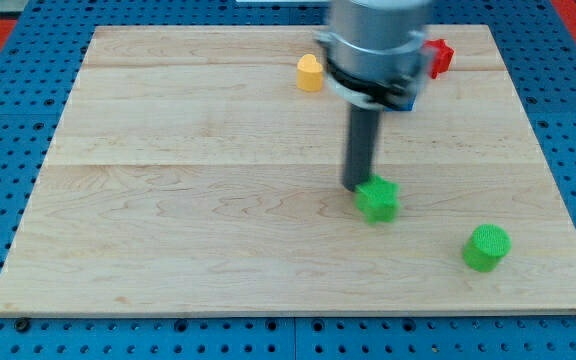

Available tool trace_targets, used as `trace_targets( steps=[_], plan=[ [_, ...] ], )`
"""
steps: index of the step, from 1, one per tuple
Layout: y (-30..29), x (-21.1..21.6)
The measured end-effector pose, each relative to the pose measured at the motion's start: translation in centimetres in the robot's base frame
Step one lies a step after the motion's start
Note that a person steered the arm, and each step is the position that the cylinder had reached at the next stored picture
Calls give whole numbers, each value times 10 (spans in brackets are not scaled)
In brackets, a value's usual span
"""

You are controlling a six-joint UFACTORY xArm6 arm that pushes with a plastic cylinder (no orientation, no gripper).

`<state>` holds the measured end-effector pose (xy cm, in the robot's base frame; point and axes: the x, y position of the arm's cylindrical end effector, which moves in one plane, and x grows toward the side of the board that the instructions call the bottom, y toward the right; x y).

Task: Slide red circle to the centre left

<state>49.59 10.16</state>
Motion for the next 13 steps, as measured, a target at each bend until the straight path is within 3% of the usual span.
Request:
trace_targets(
  steps=[1, 2, 3, 4, 6, 7, 8, 9, 10, 11, 12, 13],
  plan=[
    [9, 15],
    [-6, 12],
    [22, -1],
    [82, -36],
    [181, -189],
    [160, -241],
    [75, -241],
    [74, -245],
    [106, -287],
    [48, -302],
    [-27, -259],
    [-130, -244]
  ],
)
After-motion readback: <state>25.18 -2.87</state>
